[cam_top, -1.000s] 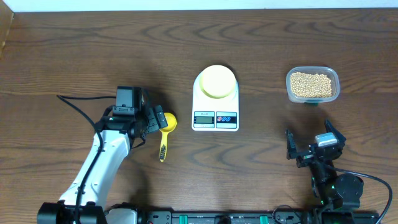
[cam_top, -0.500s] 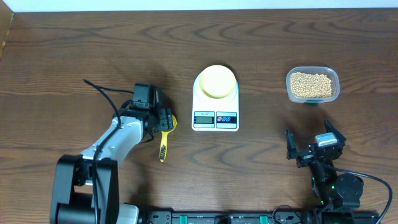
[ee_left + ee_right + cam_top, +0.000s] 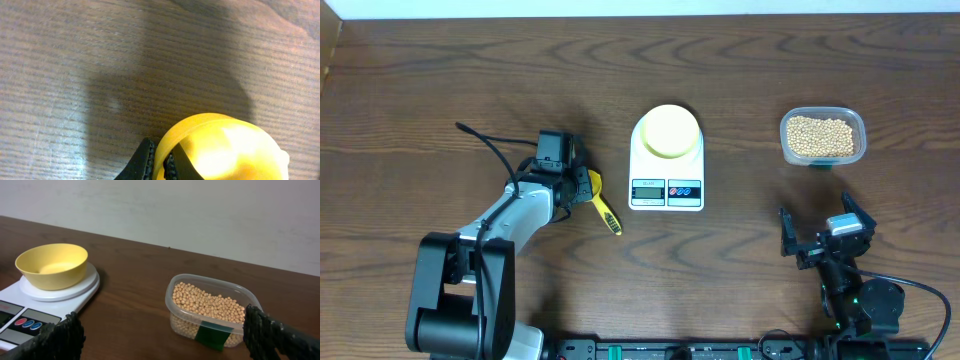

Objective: Scoop item into bowl and weigh 50g on scale
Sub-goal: 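Grasp the scoop bowl with the left gripper and lift it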

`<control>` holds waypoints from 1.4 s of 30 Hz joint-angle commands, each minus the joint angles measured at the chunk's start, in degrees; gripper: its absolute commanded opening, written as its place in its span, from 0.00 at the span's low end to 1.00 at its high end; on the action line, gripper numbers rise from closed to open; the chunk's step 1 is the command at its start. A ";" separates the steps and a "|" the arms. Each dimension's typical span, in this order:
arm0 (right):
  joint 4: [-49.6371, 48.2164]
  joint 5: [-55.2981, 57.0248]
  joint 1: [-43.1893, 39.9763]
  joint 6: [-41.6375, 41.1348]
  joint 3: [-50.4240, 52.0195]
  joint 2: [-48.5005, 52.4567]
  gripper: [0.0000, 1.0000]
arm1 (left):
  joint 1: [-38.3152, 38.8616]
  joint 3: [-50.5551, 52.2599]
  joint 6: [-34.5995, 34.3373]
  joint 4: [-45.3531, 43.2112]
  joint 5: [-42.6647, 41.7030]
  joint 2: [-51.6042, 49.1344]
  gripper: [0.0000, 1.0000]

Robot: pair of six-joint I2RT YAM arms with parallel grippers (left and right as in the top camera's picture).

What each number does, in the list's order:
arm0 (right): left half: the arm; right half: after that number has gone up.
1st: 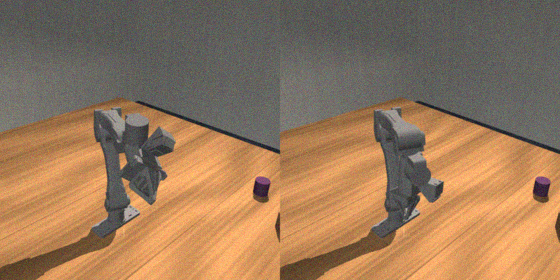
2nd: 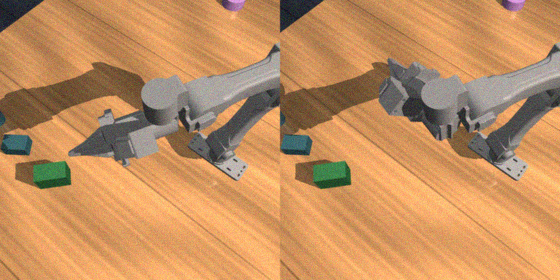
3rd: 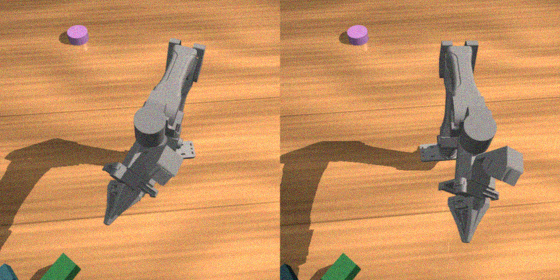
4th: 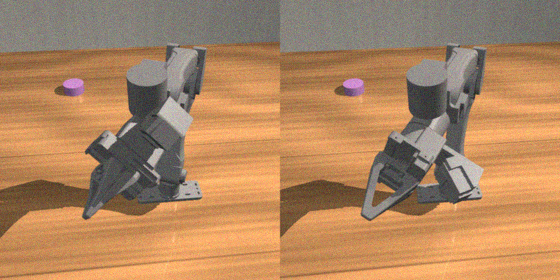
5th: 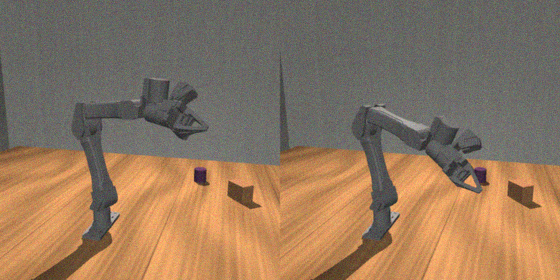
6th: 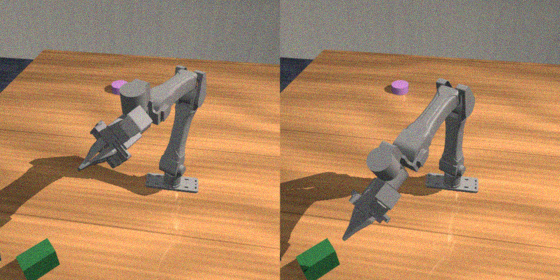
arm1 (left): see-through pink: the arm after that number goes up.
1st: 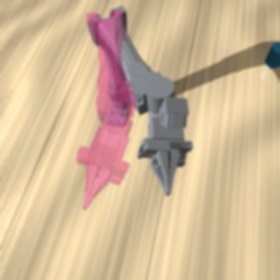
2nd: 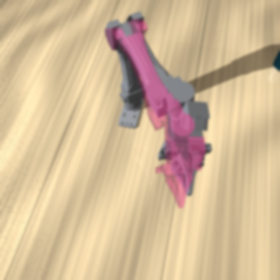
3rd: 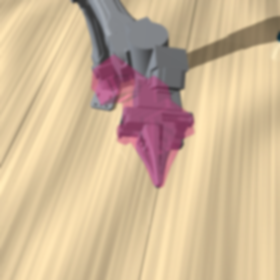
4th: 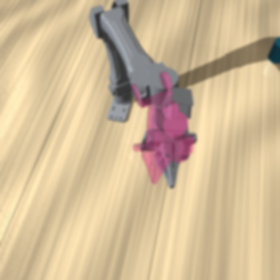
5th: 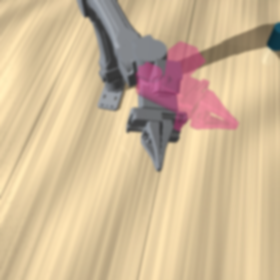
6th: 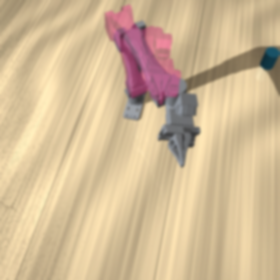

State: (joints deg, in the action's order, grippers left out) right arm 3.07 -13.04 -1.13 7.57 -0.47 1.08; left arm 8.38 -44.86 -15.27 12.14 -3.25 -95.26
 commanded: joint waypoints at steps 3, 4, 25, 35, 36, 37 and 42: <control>0.15 0.48 0.46 0.39 0.15 -0.07 0.99 | 0.07 0.70 -12.50 1.62 0.13 -0.74 0.07; 0.15 0.48 0.46 0.37 0.15 -0.04 0.99 | 0.04 0.66 -13.84 2.05 0.13 0.09 0.07; 0.15 0.46 0.46 0.37 0.15 -0.04 0.99 | 0.07 0.59 -19.41 24.09 -2.82 45.59 0.07; 0.15 0.46 0.46 0.37 0.15 -0.04 0.99 | 0.07 0.59 -32.98 35.98 -3.21 46.56 0.07; 0.15 0.46 0.46 0.39 0.15 -0.07 0.99 | 0.07 0.59 -34.77 37.20 -3.21 46.56 0.07; 0.15 0.46 0.46 0.39 0.15 -0.07 0.99 | 0.07 0.59 -36.11 38.01 -3.39 46.56 0.07; 0.15 0.46 0.46 0.37 0.15 -0.04 0.99 | 0.07 0.59 -39.30 39.74 -7.23 46.56 0.08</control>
State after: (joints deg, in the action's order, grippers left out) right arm 3.07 -13.02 -1.13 7.57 -0.47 1.10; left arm 8.38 -44.16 -51.05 51.46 -7.46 -48.95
